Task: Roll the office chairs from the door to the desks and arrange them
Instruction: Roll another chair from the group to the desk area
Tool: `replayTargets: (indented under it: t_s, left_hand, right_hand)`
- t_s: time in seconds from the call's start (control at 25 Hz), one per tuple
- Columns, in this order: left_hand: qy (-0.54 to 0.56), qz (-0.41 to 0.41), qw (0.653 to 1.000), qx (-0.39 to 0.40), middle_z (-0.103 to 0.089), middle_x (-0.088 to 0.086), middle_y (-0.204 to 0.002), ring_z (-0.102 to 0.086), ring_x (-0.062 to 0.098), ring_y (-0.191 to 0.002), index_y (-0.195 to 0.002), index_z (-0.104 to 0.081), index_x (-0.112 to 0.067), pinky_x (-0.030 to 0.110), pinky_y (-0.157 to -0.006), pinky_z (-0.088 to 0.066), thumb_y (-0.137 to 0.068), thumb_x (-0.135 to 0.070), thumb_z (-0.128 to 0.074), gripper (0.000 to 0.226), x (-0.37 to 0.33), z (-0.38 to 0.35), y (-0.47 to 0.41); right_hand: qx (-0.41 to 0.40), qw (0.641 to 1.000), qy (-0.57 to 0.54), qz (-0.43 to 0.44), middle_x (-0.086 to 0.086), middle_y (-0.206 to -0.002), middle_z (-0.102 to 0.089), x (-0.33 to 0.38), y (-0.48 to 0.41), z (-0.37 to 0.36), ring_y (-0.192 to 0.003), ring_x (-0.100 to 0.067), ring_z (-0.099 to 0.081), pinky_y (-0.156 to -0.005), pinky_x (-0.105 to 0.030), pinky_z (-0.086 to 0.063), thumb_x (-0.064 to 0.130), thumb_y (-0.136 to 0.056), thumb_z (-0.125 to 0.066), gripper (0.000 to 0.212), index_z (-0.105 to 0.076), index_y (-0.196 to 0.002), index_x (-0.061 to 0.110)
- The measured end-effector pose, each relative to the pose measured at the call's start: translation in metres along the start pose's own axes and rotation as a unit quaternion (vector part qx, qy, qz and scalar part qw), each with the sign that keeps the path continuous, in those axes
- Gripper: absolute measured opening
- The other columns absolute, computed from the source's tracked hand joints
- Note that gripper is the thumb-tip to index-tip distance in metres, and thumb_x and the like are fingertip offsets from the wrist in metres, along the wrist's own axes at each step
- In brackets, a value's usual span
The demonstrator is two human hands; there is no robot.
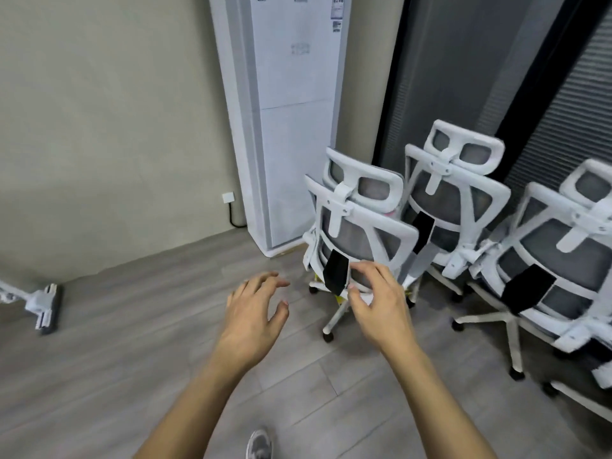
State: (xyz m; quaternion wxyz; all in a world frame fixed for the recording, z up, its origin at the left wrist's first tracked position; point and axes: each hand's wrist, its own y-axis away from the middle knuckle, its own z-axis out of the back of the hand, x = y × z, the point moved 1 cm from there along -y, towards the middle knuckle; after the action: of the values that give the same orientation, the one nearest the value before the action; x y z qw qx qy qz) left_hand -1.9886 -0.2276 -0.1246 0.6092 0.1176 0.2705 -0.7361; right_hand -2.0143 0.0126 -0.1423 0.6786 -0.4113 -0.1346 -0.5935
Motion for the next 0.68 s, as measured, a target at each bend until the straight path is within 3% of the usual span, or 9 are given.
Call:
replayTargets:
  t_s: [0.24,0.48,0.56,0.68]
  left_hand:
    - [0.016,-0.086,0.995,0.046,-0.051,-0.012,-0.138,-0.045,0.016,-0.124,-0.127,-0.056,-0.034,0.036,-0.103,-0.034,-0.09,-0.045,-0.039,0.042,0.057,-0.035,-0.206]
    - [0.007,-0.172,0.979,0.112,-0.056,-0.007,-0.137,-0.049,0.02,-0.125,-0.133,-0.055,-0.029,0.038,-0.106,-0.034,-0.095,-0.03,-0.051,0.039,0.07,-0.1,-0.371]
    - [0.009,-0.195,0.972,0.128,-0.061,-0.005,-0.132,-0.053,0.021,-0.123,-0.131,-0.056,-0.026,0.039,-0.105,-0.038,-0.094,-0.032,-0.049,0.038,0.078,-0.127,-0.425]
    - [-0.007,-0.218,0.963,0.156,-0.063,-0.003,-0.127,-0.057,0.024,-0.118,-0.128,-0.057,-0.027,0.043,-0.102,-0.043,-0.091,-0.045,-0.039,0.045,0.099,-0.164,-0.488]
  right_hand:
    - [-0.065,0.992,0.05,-0.099,0.015,-0.126,-0.056,-0.047,-0.138,-0.051,-0.121,-0.009,-0.051,-0.104,-0.045,-0.044,0.025,-0.092,-0.061,0.034,-0.06,-0.125,0.031]
    - [-0.13,0.966,0.102,-0.201,0.009,-0.128,-0.056,-0.116,-0.228,-0.073,-0.118,-0.015,-0.053,-0.102,-0.044,-0.045,0.021,-0.09,-0.062,0.038,-0.06,-0.127,0.029]
    - [-0.144,0.953,0.122,-0.238,0.004,-0.129,-0.057,-0.15,-0.256,-0.083,-0.121,-0.02,-0.053,-0.102,-0.046,-0.045,0.027,-0.09,-0.063,0.036,-0.061,-0.126,0.026]
    - [-0.088,0.921,0.2,-0.324,-0.002,-0.128,-0.06,-0.19,-0.283,-0.107,-0.12,-0.028,-0.053,-0.105,-0.044,-0.037,0.05,-0.089,-0.063,0.047,-0.061,-0.128,0.025]
